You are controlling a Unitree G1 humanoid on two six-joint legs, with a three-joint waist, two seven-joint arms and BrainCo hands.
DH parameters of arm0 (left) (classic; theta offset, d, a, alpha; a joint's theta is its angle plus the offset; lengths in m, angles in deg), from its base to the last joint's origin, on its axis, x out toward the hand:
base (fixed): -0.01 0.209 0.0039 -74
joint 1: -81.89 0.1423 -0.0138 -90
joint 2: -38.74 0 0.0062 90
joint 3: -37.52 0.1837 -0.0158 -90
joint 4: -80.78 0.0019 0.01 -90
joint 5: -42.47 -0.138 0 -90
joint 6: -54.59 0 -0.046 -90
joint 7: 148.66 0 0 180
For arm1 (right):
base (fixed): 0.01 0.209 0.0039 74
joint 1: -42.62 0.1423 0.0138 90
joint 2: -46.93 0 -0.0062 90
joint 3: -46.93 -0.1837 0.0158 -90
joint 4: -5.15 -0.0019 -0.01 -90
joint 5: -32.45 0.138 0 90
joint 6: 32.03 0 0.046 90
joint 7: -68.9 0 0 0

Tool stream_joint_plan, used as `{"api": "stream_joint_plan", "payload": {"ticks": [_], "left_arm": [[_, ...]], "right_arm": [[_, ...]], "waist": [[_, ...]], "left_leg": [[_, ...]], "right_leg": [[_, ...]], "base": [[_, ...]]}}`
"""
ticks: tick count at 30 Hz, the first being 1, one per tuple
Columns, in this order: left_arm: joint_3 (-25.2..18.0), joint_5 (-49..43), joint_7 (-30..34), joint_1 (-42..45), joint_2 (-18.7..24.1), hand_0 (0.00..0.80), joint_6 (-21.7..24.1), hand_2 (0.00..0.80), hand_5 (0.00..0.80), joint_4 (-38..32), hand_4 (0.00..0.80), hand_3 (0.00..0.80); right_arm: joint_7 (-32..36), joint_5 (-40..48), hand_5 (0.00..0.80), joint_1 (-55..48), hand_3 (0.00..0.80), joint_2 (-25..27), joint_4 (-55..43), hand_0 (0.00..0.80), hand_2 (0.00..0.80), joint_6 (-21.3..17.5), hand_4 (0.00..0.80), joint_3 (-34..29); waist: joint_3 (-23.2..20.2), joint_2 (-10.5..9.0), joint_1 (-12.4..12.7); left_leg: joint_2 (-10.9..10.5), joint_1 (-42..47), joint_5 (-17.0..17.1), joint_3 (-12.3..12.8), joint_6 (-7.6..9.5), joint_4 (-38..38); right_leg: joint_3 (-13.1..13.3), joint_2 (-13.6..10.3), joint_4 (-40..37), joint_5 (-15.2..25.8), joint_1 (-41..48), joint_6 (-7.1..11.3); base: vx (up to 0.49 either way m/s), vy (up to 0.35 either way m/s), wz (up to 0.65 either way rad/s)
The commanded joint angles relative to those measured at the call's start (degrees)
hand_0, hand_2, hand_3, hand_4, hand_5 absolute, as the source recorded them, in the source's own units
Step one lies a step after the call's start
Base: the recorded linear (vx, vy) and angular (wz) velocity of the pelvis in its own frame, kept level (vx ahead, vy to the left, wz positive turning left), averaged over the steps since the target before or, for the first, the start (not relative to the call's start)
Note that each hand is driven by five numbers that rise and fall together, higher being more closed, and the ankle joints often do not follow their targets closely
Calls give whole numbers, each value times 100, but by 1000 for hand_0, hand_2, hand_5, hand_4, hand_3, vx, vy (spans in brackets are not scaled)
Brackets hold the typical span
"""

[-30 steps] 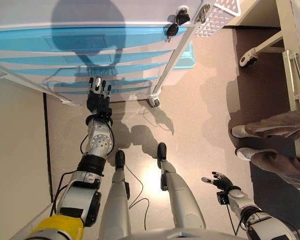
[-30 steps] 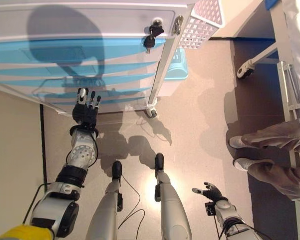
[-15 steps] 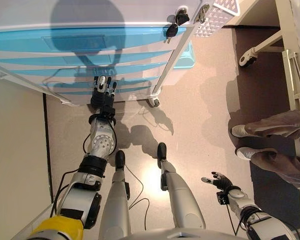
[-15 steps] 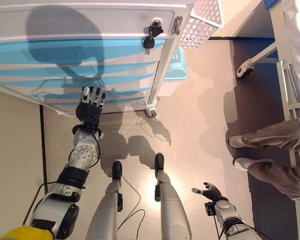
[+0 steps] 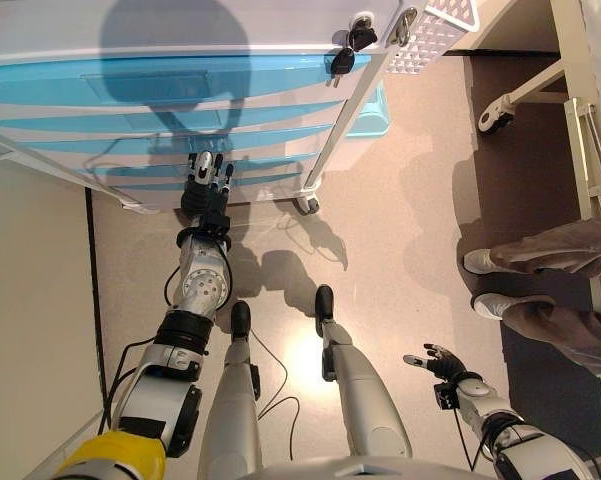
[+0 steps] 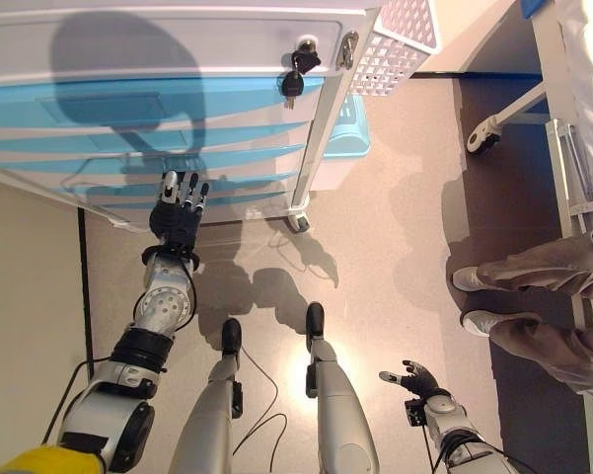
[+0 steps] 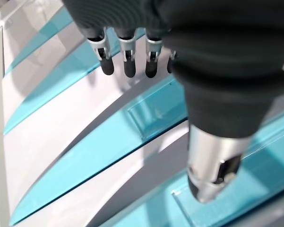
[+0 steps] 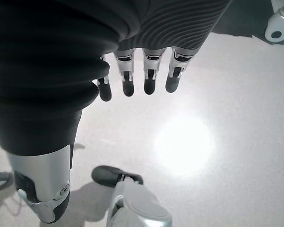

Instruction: Open the drawer and pick up the medicine

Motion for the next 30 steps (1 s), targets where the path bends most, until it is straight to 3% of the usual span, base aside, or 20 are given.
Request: {"api": "stream_joint_plan", "payload": {"ticks": [1, 22, 23, 24, 25, 26, 27, 30], "left_arm": [[171, -379, 646, -1052, 268, 0, 283, 0, 0, -1213, 0, 0], [104, -507, 623, -1246, 497, 0, 455, 0, 0, -1608, 0, 0], [95, -510, 619, -1235, 497, 50, 456, 50, 50, -1596, 50, 50], [87, -523, 615, -1226, 497, 424, 456, 424, 424, -1595, 424, 424], [87, -524, 614, -1226, 497, 486, 456, 486, 486, -1595, 486, 486], [76, -530, 617, -1213, 496, 706, 450, 706, 706, -1590, 706, 706], [74, -557, 609, -1213, 504, 800, 450, 800, 800, -1577, 800, 800], [66, -576, 605, -1199, 506, 800, 453, 800, 800, -1592, 800, 800]], "right_arm": [[22, -102, 0, -227, 0, 421, 5, 0, 0, -47, 0, 240], [73, -145, 0, -228, 0, 439, 113, 0, 0, -54, 0, 261], [90, -139, 0, -233, 0, 428, 121, 0, 0, -46, 0, 267], [94, -144, 0, -236, 0, 420, 121, 0, 0, -44, 0, 278], [94, -144, 0, -236, 0, 420, 121, 0, 0, -44, 0, 278], [97, -145, 0, -237, 0, 419, 126, 0, 0, -45, 0, 276], [97, -142, 0, -237, 0, 424, 147, 0, 0, -44, 0, 266], [89, -158, 0, -244, 0, 431, 144, 0, 0, -45, 0, 261]], "waist": [[-318, 164, -180], [-407, 209, -150], [-415, 207, -151], [-415, 206, -153], [-415, 205, -153], [-415, 202, -151], [-419, 198, -152], [-418, 187, -155]], "left_leg": [[-219, -478, -377, -149, 271, 517], [-218, -453, -407, -147, 271, 548], [-216, -440, -408, -149, 271, 544], [-213, -431, -408, -147, 271, 538], [-213, -430, -407, -146, 271, 537], [-211, -424, -406, -144, 269, 528], [-206, -416, -404, -143, 267, 521], [-214, -409, -407, -137, 271, 525]], "right_leg": [[4, 117, 255, -96, 31, 159], [-1, 123, 301, -140, 68, 151], [-1, 124, 295, -142, 78, 151], [3, 127, 290, -141, 79, 150], [3, 127, 290, -140, 79, 150], [6, 129, 287, -143, 81, 151], [9, 126, 283, -143, 85, 153], [8, 130, 274, -142, 99, 155]], "base": [[0, 0, 0], [0, 0, 0], [0, 0, 0], [0, 0, 0], [0, 0, 0], [0, 0, 0], [0, 0, 0], [0, 0, 0]]}}
